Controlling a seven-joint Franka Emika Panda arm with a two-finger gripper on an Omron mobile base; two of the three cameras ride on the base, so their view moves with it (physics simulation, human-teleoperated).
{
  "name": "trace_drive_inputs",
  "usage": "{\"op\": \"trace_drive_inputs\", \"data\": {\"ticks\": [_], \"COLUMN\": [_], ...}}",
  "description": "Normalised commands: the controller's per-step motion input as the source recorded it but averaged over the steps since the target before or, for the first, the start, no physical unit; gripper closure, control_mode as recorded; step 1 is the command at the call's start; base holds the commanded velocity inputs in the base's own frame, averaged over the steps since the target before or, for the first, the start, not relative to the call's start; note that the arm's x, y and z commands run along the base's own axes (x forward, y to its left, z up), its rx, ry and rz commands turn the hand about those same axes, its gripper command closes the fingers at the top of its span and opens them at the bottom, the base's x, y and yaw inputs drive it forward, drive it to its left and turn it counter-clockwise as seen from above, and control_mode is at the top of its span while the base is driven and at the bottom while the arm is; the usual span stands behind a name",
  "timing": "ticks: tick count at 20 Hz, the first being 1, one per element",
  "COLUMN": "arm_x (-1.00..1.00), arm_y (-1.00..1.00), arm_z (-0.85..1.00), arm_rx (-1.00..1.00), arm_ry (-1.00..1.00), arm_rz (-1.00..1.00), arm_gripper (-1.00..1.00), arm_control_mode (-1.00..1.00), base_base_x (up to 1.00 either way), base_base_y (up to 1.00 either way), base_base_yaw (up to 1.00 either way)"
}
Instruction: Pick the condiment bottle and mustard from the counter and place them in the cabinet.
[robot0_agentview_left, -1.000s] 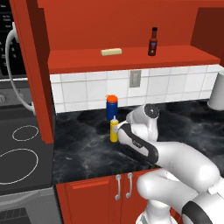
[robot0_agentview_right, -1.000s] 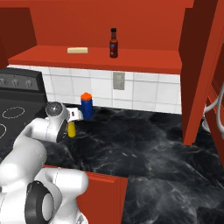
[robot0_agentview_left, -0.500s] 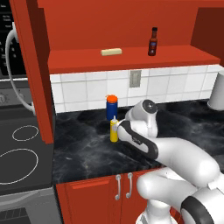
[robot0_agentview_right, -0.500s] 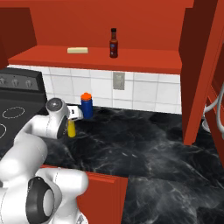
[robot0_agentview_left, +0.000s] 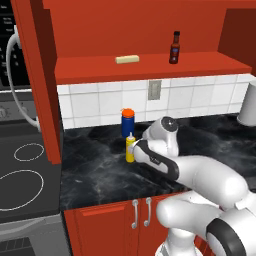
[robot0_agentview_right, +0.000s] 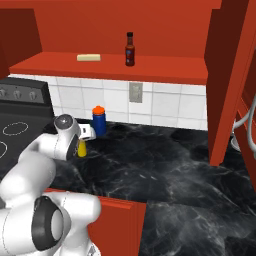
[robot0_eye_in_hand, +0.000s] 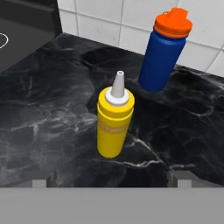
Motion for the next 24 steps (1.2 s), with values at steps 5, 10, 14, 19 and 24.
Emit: {"op": "trace_drive_inputs", "data": {"ticks": [5,10,14,19,24], "arm_x": [0.23,0.26,0.11,0.15,0.22], "arm_y": [0.00,0.00,0.10,0.11,0.09], "arm_z": [-0.07,-0.15,-0.22,-0.17,-0.18], "arm_rx": [0.00,0.02,0.05,0.06,0.03], "arm_ry": [0.00,0.02,0.01,0.00,0.00], "arm_rz": [-0.01,-0.01,0.00,-0.01,-0.01], "arm_gripper": [-1.00,-1.00,-1.00,-1.00,-1.00], "arm_control_mode": [-1.00,-1.00,-1.00,-1.00,-1.00], "base_base_x": [0.00,0.00,0.00,0.00,0.00], "base_base_y": [0.00,0.00,0.00,0.00,0.00], "base_base_yaw": [0.00,0.00,0.00,0.00,0.00]}}
